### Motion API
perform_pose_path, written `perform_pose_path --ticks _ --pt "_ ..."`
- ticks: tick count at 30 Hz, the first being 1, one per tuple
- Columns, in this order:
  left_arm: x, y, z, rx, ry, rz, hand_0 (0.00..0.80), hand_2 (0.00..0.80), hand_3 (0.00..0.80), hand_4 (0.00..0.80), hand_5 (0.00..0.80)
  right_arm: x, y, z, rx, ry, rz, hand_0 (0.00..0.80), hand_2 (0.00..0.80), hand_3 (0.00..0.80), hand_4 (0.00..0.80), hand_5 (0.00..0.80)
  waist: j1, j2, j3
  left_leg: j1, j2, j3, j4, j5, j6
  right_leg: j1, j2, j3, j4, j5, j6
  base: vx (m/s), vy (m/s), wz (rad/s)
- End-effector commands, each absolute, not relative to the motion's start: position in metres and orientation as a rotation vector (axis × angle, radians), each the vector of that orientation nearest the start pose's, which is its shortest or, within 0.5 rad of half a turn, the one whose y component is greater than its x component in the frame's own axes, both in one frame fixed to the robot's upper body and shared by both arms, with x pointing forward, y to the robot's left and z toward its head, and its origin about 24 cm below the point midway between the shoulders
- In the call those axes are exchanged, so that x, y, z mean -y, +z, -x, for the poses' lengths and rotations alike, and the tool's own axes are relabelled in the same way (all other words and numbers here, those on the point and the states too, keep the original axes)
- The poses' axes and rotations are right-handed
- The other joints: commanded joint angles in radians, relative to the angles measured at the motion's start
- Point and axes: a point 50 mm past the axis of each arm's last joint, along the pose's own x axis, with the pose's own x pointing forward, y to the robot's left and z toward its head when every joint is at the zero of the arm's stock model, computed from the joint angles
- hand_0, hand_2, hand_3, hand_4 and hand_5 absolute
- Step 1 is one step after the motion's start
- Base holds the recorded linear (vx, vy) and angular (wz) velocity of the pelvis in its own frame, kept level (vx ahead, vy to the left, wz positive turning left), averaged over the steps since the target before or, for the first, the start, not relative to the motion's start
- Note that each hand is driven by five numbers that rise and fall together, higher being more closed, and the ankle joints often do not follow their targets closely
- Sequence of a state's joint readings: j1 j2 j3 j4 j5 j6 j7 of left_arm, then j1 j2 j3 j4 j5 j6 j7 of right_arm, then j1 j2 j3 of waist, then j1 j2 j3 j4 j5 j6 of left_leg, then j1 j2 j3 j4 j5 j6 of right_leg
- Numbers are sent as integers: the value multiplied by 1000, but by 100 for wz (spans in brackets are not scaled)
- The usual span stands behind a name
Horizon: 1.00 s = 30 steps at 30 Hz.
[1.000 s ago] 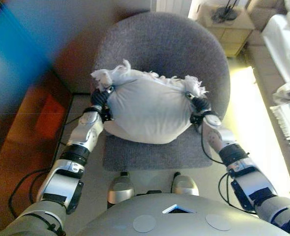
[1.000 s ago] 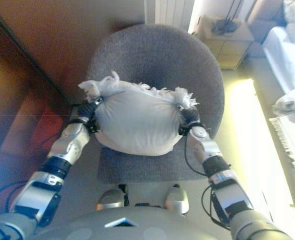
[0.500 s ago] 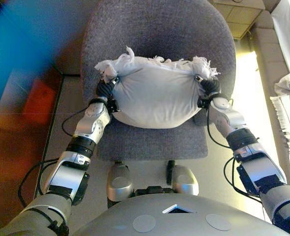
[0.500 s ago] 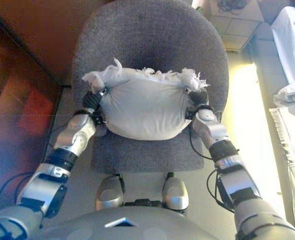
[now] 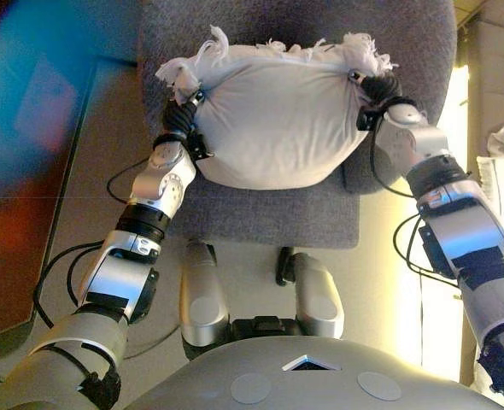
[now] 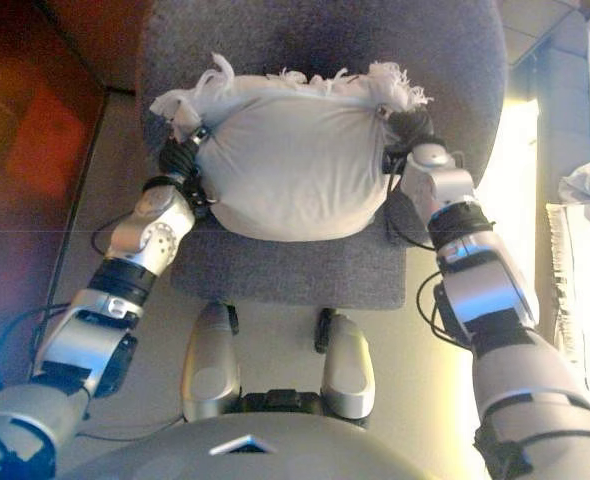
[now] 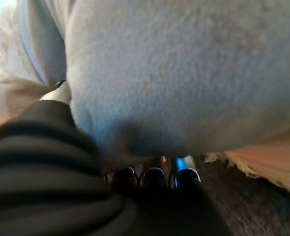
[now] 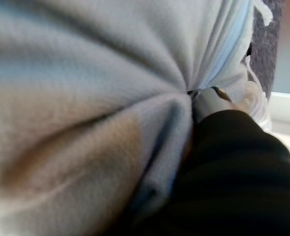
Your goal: Pick up the cushion and take it to the sofa
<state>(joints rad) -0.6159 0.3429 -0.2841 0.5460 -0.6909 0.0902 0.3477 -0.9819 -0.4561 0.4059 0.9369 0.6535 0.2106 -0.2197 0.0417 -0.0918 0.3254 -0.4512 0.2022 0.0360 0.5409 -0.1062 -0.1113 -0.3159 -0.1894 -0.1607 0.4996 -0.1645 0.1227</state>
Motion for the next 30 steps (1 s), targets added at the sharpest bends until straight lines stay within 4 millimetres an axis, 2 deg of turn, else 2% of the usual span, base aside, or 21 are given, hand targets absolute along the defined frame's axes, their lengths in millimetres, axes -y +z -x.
perform_pose_path --ticks 1,3,4,5,6,7,12,14,18,23,30 --pt "-142 120 -371 -1 62 196 800 800 800 800 800 208 199 -417 13 -196 122 800 800 800 800 800 54 -21 -6 19 49 -76 -21 15 -100 67 -55 39 -186 156 89 -28 -42 17" --pt "-138 122 -371 11 59 205 800 800 800 800 800 208 209 -419 37 -212 168 800 800 800 800 800 64 -22 -2 14 44 -85 -41 29 -103 67 -53 30 -200 159 89 -2 -29 28" --pt "-135 123 -370 21 54 208 800 800 800 800 800 208 214 -420 54 -233 187 430 430 430 430 430 70 -22 0 15 42 -89 -54 37 -103 70 -51 26 -208 160 89 15 -17 21" --pt "-133 123 -369 27 47 207 800 800 800 800 800 207 217 -420 60 -240 195 0 0 0 0 0 72 -22 0 18 42 -91 -69 45 -105 74 -49 23 -216 160 90 22 -8 17" --pt "-131 124 -368 32 38 209 540 540 540 540 540 207 219 -420 59 -250 202 0 0 0 0 0 75 -23 -1 24 42 -90 -83 52 -105 81 -47 20 -226 161 90 37 1 20" --pt "-128 123 -367 39 31 212 0 0 0 0 0 208 217 -420 47 -261 211 0 0 0 0 0 77 -24 -3 31 42 -91 -100 61 -106 88 -45 18 -239 162 89 46 2 18" --pt "-134 128 -364 61 57 232 0 0 0 0 0 214 204 -418 1 -298 193 0 0 0 0 0 83 -27 -22 82 43 -73 -165 88 -104 133 -42 3 -282 166 92 65 3 13" --pt "-139 119 -359 33 76 259 0 0 0 0 0 218 190 -415 -32 -298 158 0 0 0 0 0 86 -23 -43 126 42 -61 -212 101 -100 169 -45 -11 -311 169 97 129 51 3" --pt "-156 86 -340 -34 73 260 0 0 0 0 0 232 166 -404 -89 -292 126 0 0 0 0 0 83 -7 -104 236 23 -19 -317 127 -83 242 -45 -15 -374 177 98 233 113 4" --pt "-183 62 -317 -79 103 297 0 0 0 0 0 260 139 -383 -129 -349 96 0 0 0 0 0 76 8 -176 333 12 23 -349 110 -77 318 -50 -25 -422 184 95 240 88 3" --pt "-214 48 -293 -82 151 295 0 0 0 0 0 288 131 -364 -110 -430 43 0 0 0 0 0 66 22 -228 423 -3 79 -385 87 -61 366 -61 -50 -475 208 91 77 64 -6"
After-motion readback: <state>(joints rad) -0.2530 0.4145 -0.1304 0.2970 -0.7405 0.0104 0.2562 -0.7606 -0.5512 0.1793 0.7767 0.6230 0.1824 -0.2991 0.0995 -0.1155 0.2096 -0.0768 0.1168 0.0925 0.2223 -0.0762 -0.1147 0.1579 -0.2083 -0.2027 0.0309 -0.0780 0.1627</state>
